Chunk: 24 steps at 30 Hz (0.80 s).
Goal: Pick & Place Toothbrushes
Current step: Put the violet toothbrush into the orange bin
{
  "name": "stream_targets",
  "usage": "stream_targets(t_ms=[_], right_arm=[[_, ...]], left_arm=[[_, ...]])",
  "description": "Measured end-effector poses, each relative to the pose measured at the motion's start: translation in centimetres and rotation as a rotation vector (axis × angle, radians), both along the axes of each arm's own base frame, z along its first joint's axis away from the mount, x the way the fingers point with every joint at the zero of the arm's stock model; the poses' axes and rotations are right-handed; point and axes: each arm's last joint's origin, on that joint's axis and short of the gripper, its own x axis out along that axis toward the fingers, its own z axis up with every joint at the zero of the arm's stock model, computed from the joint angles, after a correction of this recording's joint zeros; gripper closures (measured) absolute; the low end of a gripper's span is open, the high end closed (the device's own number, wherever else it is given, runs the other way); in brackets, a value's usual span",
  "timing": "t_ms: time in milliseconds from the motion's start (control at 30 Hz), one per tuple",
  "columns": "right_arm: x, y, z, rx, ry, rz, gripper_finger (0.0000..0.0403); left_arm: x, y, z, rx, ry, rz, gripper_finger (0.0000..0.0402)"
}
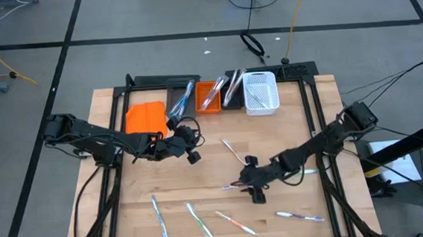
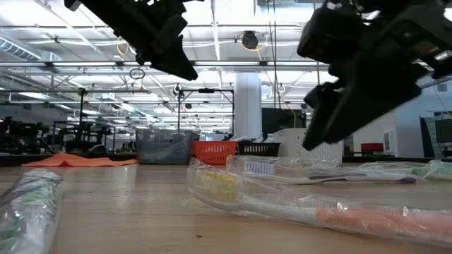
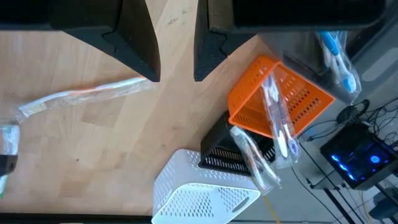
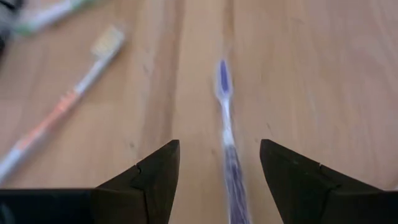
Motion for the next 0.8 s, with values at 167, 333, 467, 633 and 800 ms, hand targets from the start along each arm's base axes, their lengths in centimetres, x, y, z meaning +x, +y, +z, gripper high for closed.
stream_targets(t_ms=[167, 333, 467, 633, 800], right_arm=[[-0.7, 0.8, -0.3, -0.008, 0.044, -0.016, 0.0188], [-1.2, 1.4, -0.4, -0.016, 0.058, 0.007, 0.0188], [-1.7, 1.6, -0.7, -0.078, 0.081, -0.013, 0.0188], [-2.1, 1.6, -1.1, -0.102, 0.093, -0.018, 0.0188], [-3.1, 1.0, -2.3, -0.092, 0.137, -0.06, 0.0188]], left_arm=[[0.0, 0.0, 0.0, -0.008, -0.006, 0.005, 0.0302], [0.0, 0.0, 0.0, -0.011, -0.007, 0.005, 0.0302], [0.0, 0.0, 0.0, -0.012, -0.007, 0.005, 0.0302], [0.0, 0.0, 0.0, -0.012, -0.007, 0.005, 0.0302], [0.0, 0.0, 0.0, -0.013, -0.008, 0.006, 0.0302]])
